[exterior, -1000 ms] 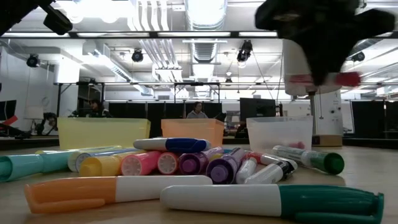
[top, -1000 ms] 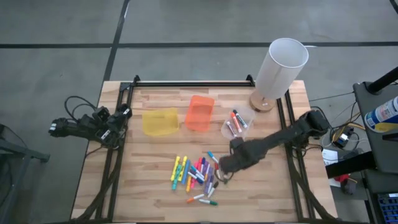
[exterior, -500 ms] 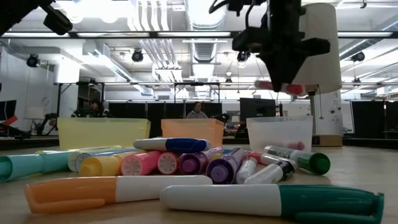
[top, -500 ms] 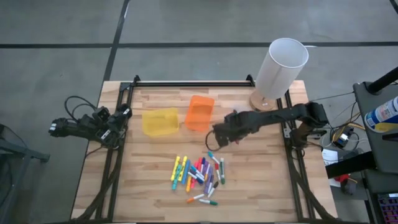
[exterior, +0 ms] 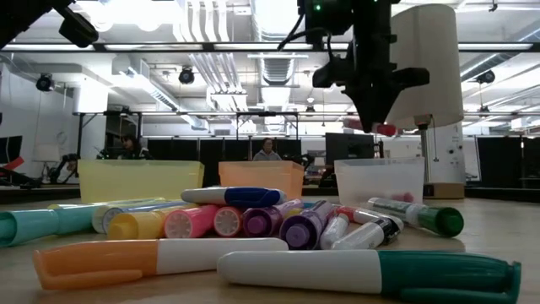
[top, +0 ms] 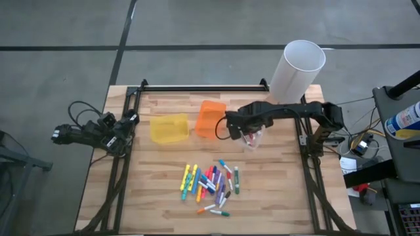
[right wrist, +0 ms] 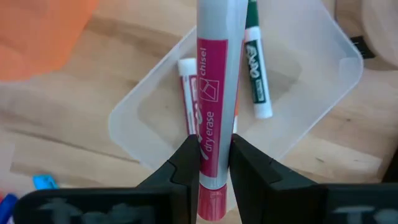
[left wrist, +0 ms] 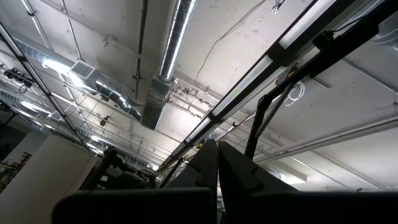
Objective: Pick & Place Markers
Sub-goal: Put the pink marker pen into the transparent bin
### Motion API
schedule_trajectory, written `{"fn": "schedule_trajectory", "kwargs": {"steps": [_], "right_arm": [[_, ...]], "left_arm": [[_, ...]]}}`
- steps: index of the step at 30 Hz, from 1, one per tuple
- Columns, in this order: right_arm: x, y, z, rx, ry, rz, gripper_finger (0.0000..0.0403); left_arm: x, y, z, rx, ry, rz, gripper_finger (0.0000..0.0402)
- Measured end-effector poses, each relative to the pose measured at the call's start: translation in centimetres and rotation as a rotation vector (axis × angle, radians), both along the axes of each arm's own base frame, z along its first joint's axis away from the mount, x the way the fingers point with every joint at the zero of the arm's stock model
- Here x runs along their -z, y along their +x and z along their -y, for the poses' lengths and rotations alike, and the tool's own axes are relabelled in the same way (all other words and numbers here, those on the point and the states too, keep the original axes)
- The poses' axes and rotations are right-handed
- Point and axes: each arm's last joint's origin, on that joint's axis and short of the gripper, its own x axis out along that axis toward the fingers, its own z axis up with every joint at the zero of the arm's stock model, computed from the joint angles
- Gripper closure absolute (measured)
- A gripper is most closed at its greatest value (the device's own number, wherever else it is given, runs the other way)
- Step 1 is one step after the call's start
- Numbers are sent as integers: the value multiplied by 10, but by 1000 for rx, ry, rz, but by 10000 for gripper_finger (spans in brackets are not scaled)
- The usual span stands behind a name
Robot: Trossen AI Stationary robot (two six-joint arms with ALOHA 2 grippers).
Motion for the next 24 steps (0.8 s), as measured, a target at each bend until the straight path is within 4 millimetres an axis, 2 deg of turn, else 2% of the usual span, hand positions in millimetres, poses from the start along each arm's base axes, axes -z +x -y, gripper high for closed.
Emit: {"fn": "schedule_trajectory", "kwargs": {"steps": [5,24], "right_arm": [[6,-3,5,24,4,-21,339],[49,-12,8,90,52,-24,339]], "left_arm": [[0,0,0,0,0,1,392],[0,0,0,5,-5,1,392]]}}
